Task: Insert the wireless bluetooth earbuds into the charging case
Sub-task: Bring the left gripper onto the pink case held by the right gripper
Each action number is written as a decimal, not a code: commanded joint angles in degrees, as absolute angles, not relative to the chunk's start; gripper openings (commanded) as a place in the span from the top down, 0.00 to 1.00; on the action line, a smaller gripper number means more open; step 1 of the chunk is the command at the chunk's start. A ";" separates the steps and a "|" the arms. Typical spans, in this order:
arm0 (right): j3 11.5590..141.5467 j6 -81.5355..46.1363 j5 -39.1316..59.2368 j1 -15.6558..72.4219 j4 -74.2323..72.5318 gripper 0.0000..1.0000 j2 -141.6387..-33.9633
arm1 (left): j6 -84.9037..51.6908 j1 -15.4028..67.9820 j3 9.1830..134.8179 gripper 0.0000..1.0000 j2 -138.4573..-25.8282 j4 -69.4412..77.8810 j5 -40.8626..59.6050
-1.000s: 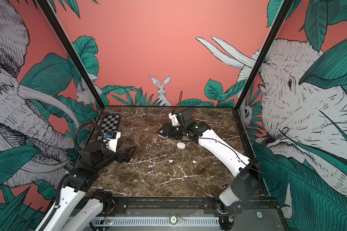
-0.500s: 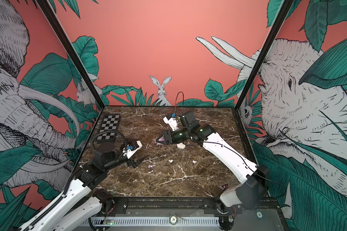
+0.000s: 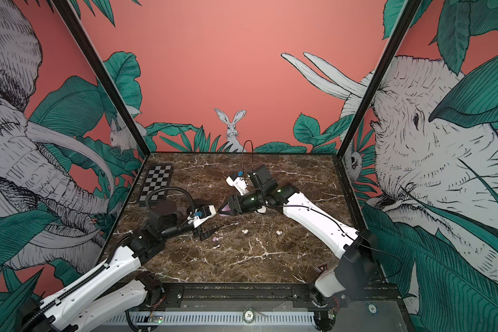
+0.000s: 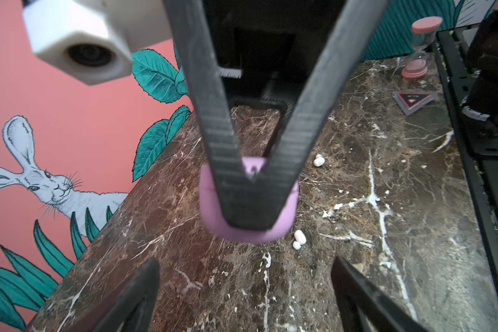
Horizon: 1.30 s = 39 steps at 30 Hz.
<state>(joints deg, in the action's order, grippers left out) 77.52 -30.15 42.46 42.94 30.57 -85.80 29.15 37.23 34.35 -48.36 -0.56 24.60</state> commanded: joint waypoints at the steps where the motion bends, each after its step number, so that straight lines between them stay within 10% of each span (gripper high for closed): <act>1: 79.02 -27.75 40.79 44.37 30.42 1.00 -87.16 | 29.48 37.63 34.30 0.09 -48.47 0.12 27.68; 39: 77.48 -29.12 37.79 48.25 27.54 1.00 -85.88 | 31.15 38.52 34.80 0.47 -49.88 -1.14 25.93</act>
